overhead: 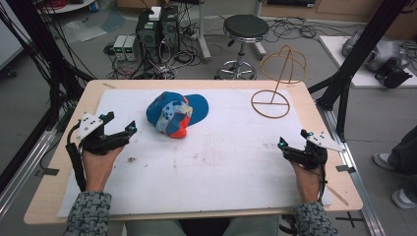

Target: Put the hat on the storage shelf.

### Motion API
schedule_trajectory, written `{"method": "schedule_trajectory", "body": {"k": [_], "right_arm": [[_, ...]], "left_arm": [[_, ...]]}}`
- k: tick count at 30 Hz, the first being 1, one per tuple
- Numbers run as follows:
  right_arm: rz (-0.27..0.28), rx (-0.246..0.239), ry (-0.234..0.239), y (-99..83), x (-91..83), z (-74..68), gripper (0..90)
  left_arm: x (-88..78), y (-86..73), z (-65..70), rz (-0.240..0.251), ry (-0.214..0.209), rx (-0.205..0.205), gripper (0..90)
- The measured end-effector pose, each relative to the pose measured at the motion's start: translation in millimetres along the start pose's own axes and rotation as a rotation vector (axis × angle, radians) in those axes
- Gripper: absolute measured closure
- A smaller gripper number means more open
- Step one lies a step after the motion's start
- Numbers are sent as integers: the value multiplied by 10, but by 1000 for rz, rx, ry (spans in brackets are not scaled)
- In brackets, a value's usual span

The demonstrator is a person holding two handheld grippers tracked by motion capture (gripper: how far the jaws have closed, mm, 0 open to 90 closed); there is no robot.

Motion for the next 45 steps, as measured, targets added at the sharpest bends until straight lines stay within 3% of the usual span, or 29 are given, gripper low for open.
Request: {"method": "schedule_trajectory", "body": {"k": [10,25,33,37,45], "right_arm": [[-9,-9,3,-13,18,-15,113],[-12,-19,5,-17,24,-11,113],[-18,-16,8,-24,35,-13,113],[-17,-13,8,-22,34,-15,113],[-17,-15,10,-24,47,-5,113]], "left_arm": [[376,154,75,-8,-48,45,181],[850,350,215,37,-97,23,189],[1073,289,269,26,-122,31,211],[1215,226,328,-2,-141,38,221],[1405,60,435,-63,-170,97,311]]}}
Point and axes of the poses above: each handheld gripper's, and its own axes: x roughly forward along the jaws, y roughly out of its top, z roughly to its right, the point moved 9 cm from there along x, roughly forward along the jaws, and after that the axes turned 4 degrees about x, right-handed, at the moved point
